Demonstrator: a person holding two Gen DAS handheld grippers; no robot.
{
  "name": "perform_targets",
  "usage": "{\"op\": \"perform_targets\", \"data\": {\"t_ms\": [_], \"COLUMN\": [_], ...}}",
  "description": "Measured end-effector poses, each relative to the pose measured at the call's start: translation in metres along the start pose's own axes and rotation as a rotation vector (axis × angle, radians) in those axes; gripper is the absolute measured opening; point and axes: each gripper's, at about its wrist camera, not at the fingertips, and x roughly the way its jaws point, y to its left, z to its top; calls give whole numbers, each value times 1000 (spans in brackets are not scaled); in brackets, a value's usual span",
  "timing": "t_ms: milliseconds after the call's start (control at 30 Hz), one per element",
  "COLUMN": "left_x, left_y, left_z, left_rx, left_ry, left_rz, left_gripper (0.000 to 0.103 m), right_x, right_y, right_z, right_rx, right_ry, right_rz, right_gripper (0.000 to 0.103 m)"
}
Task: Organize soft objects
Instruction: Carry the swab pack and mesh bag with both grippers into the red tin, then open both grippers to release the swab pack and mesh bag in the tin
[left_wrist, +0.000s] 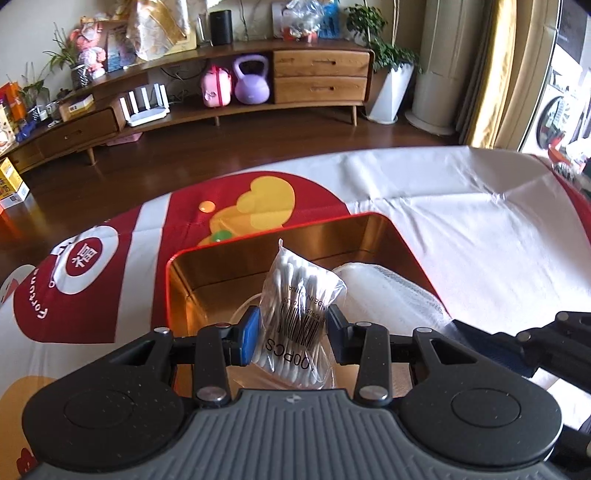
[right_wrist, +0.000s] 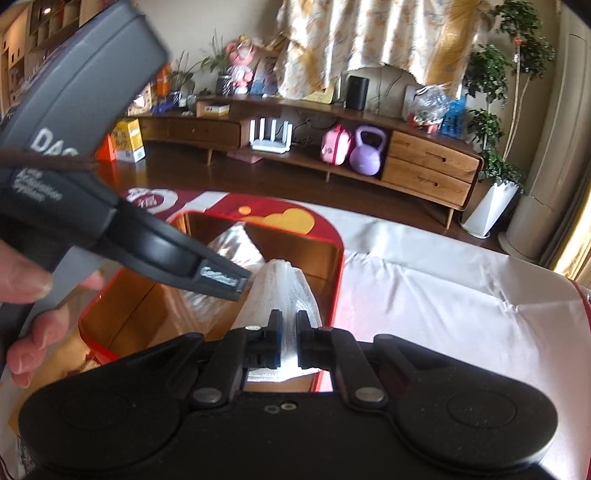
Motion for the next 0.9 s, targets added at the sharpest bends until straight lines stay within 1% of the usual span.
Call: {"op": "perform_targets", "data": {"t_ms": [300, 533, 600, 667, 767, 833, 900], "left_x": [24, 32, 32, 33, 30, 26, 20], "left_y": [3, 2, 2, 3, 6, 9, 9], "left_z": [-6, -9, -9, -10, -11, -11, -11], "left_rx": [-6, 2, 2, -2, -12, -23, -29], "left_ry": [55, 68, 73, 86, 76, 64, 50], "left_rz": [-14, -9, -5, 1, 11, 2, -3], "left_gripper": [38, 39, 42, 51, 60, 63, 64], "right_x": [10, 7, 5, 4, 2, 0, -2], "right_y": [4, -2, -4, -5, -6, -9, -11], "right_z": [-5, -7, -8, -7, -8, -7, -6], "right_rx": [-26, 24, 30, 27, 41, 54, 62], "right_ry": [28, 24, 24, 26, 25, 25, 25], "right_rz": [16, 33, 42, 41, 43, 42, 44], "right_gripper": [12, 19, 23, 23, 27, 30, 31]}}
